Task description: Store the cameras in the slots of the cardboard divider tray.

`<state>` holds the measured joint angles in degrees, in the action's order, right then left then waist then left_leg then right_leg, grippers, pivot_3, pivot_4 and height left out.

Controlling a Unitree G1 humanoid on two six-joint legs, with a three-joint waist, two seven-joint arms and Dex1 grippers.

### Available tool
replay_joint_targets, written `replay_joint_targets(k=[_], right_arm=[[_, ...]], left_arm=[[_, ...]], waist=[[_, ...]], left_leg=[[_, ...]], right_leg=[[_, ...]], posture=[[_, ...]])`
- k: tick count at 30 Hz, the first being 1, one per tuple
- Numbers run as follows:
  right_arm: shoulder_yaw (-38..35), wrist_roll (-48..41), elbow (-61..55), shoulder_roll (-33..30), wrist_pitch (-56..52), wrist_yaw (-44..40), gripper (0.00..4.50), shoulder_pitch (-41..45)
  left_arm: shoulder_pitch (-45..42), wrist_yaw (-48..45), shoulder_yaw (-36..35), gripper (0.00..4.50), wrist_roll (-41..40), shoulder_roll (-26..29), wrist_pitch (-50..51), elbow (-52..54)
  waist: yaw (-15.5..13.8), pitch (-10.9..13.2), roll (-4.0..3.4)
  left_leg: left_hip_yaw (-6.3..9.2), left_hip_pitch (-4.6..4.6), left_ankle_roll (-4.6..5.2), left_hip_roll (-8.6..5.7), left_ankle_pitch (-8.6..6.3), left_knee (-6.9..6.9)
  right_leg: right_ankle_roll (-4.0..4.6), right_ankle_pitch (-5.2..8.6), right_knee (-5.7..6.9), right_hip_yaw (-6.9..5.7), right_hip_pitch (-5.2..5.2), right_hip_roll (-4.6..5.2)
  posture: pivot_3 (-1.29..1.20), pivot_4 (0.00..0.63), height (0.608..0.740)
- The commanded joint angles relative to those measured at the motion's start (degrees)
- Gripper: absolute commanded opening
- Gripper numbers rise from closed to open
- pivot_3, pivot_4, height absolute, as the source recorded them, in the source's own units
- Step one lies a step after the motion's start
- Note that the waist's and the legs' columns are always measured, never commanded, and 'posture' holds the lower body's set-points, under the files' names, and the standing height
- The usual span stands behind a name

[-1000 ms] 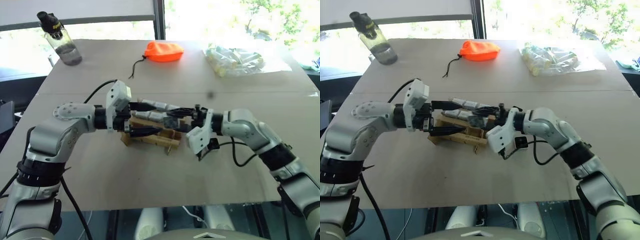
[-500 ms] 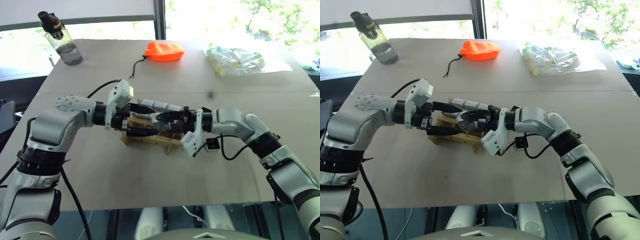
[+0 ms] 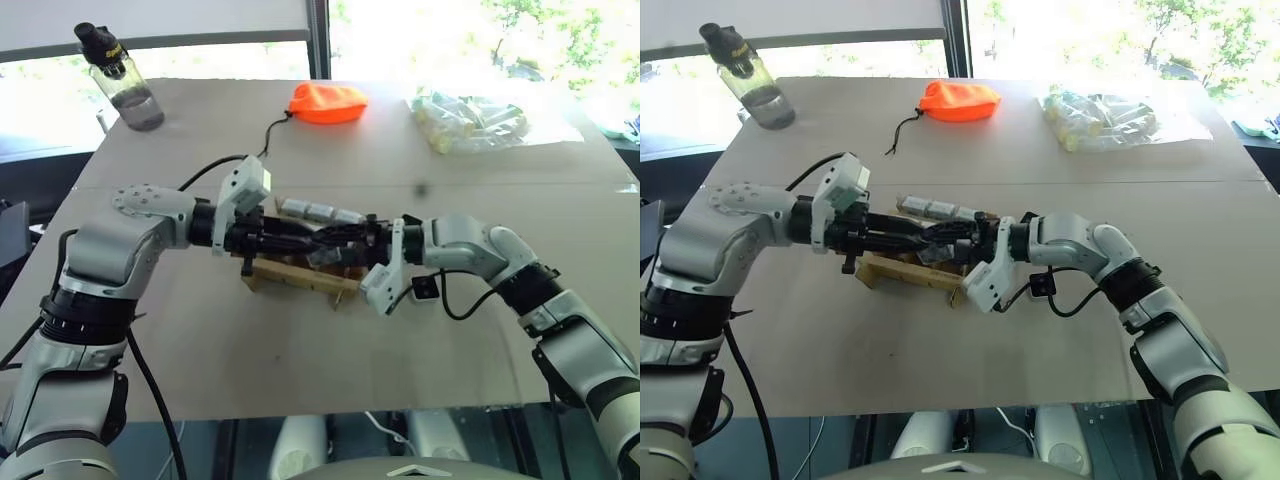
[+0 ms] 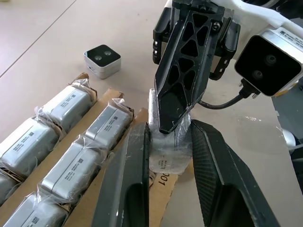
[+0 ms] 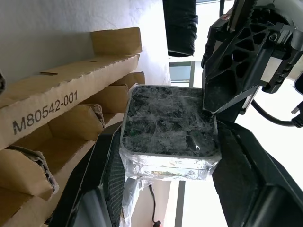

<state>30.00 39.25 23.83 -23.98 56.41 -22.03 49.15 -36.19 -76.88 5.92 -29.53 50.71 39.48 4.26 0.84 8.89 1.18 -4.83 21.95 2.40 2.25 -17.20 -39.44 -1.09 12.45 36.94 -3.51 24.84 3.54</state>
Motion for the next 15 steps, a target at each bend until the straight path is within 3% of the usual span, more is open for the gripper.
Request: replay_joint_targets(k=[1,2,7,13,15], right_arm=[[-1.67,-2.10,-2.89,0.69,-1.37,0.51,1.98,1.27],[-1.99,-2.29,-3.50,0.66,-2.30,0.40,1.98,0.94],[-3.33,-2.97,-5.28,0.57,-4.03,2.13,4.42,-0.16],[-4.45,-6.63,-7.14,-0.67,-5.74,1.39,4.47,-2.52],[-5.05,-15.03,-10.18,-2.56,-8.77,-3.29,4.47,-5.95]], left_arm=[[-0.29,-2.13,1.65,0.66,0.12,0.24,0.04,0.93],[-0.40,-1.91,1.63,0.66,0.28,0.08,0.14,0.80],[-0.78,-1.82,0.88,0.66,0.12,-0.31,0.15,0.15],[-1.65,-2.35,-1.37,0.66,0.58,-0.67,-4.23,-1.87],[-3.23,-3.65,-2.80,0.66,1.78,-0.11,-9.00,-5.61]], waist=[[0.00,0.00,0.00],[-0.01,0.00,0.00],[-0.03,0.00,0.00],[-0.03,0.00,0.00],[-0.16,0.00,0.00]], left_leg=[[0.00,0.00,0.00,0.00,0.00,0.00],[0.01,0.00,0.00,0.00,0.00,0.00],[0.01,0.01,0.00,0.00,0.00,-0.01],[0.01,0.01,0.00,0.00,0.00,-0.01],[0.02,0.01,0.00,0.00,0.00,-0.01]], right_leg=[[0.00,0.00,0.00,0.00,0.00,0.00],[0.00,0.00,0.00,-0.01,0.00,0.00],[0.00,0.00,0.00,-0.01,0.00,0.00],[0.00,0.00,0.01,0.00,0.00,0.01],[0.00,0.00,0.00,-0.01,0.00,0.01]], posture=[[0.00,0.150,0.726],[0.00,0.150,0.726],[0.00,0.150,0.726],[0.00,0.150,0.726],[0.00,0.150,0.726]])
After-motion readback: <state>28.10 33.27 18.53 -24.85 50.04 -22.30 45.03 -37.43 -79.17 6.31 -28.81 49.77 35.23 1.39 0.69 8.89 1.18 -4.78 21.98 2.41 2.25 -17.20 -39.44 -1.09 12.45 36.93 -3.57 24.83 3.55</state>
